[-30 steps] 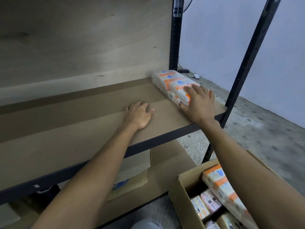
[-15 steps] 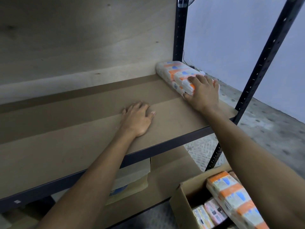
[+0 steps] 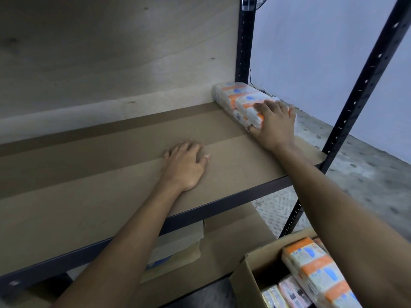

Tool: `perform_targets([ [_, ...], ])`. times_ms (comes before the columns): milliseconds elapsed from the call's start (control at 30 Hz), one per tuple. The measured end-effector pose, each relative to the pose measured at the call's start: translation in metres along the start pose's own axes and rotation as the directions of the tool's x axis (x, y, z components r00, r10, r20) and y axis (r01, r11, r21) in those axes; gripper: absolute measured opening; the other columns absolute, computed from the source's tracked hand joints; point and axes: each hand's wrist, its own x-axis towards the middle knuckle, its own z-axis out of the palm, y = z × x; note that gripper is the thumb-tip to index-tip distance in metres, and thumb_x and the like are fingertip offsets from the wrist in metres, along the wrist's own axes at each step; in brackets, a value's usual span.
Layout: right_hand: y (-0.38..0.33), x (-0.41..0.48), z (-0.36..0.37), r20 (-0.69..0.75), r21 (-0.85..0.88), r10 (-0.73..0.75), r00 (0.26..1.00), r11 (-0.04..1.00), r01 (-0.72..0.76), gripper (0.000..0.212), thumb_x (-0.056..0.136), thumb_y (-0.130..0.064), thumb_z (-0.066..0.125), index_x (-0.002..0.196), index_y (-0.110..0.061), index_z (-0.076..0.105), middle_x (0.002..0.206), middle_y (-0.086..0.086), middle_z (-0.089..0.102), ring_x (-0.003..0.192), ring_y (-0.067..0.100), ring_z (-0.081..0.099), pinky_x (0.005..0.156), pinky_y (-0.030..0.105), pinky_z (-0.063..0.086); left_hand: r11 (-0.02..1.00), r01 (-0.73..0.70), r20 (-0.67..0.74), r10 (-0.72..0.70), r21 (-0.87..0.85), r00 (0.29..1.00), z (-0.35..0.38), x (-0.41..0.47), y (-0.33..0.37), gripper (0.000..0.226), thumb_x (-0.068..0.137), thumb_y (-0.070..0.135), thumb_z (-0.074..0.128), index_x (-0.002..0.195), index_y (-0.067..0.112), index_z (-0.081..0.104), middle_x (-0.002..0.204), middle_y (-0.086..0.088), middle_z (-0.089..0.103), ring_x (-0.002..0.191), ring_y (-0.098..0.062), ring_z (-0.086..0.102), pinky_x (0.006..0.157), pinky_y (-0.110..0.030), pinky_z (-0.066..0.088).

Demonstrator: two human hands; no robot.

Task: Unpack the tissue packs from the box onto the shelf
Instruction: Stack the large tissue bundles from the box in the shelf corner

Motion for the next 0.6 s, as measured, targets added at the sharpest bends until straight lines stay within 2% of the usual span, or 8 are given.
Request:
perform_targets([
  [200,0.002,-0.003,-0.002,0.000,0.021,-0.019,1.000,1.000,0.019,0.062,0.078,-0.050,0.060,0.133,-0.023,0.049,0.144,0.009,0.044,0.137,0.031,0.029,0.114,0.053,0.010,1.000,0.007,0.008,-0.007,-0.002,1.000,-0.002,-0.001,0.001,0.050,0.096,0.053,0.033,0.140,0.029,0.041,0.153,0.001,0.033,0.141,-0.020,0.027,0.115,-0.043,0.016],
  [367,0.005,-0.006,-0.007,0.001,0.037,-0.041,0.999,0.998,0.041,0.061,0.078,-0.052,0.060,0.132,-0.025,0.051,0.144,0.007,0.045,0.137,0.029,0.031,0.113,0.054,0.015,1.000,0.010,0.005,-0.010,0.001,1.000,-0.001,-0.001,0.000,0.050,0.096,0.054,0.033,0.139,0.030,0.041,0.153,0.002,0.033,0.141,-0.020,0.028,0.115,-0.044,0.017],
  [600,0.007,-0.008,-0.022,0.116,0.027,-0.080,0.990,0.997,0.078,0.063,0.082,-0.050,0.058,0.139,-0.027,0.043,0.150,0.007,0.037,0.141,0.028,0.025,0.114,0.053,0.013,1.000,0.009,0.008,-0.009,-0.006,1.000,-0.001,-0.001,0.001,0.051,0.095,0.054,0.032,0.139,0.030,0.041,0.152,0.002,0.035,0.140,-0.020,0.029,0.115,-0.044,0.018],
])
